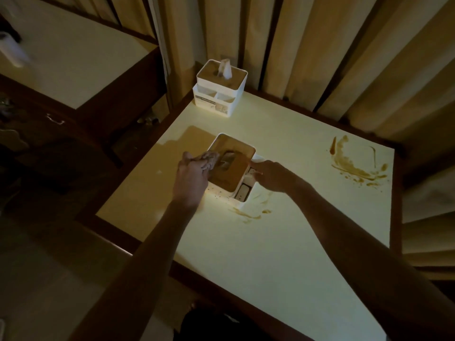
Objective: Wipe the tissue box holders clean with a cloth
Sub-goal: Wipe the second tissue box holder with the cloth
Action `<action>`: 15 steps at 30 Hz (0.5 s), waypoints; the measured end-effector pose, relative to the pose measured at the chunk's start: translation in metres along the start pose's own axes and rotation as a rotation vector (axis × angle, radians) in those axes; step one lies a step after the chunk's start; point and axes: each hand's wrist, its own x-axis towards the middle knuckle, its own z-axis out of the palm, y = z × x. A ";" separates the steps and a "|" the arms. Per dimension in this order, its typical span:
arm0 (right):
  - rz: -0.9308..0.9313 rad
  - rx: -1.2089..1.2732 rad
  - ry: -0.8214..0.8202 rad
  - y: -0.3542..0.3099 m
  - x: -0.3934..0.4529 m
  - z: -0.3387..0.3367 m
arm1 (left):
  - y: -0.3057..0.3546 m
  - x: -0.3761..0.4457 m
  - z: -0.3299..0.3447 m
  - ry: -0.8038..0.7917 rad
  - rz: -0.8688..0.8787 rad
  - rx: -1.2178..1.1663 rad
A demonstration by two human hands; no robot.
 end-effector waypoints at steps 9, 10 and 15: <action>-0.014 0.420 0.009 -0.018 -0.008 -0.021 | 0.018 -0.040 0.024 -0.167 0.222 -0.205; -0.042 0.318 0.021 -0.020 -0.010 -0.022 | 0.021 -0.043 0.021 -0.225 0.185 -0.310; 0.047 -0.156 -0.006 -0.004 0.005 -0.006 | 0.002 -0.073 -0.015 -0.101 -0.182 -0.925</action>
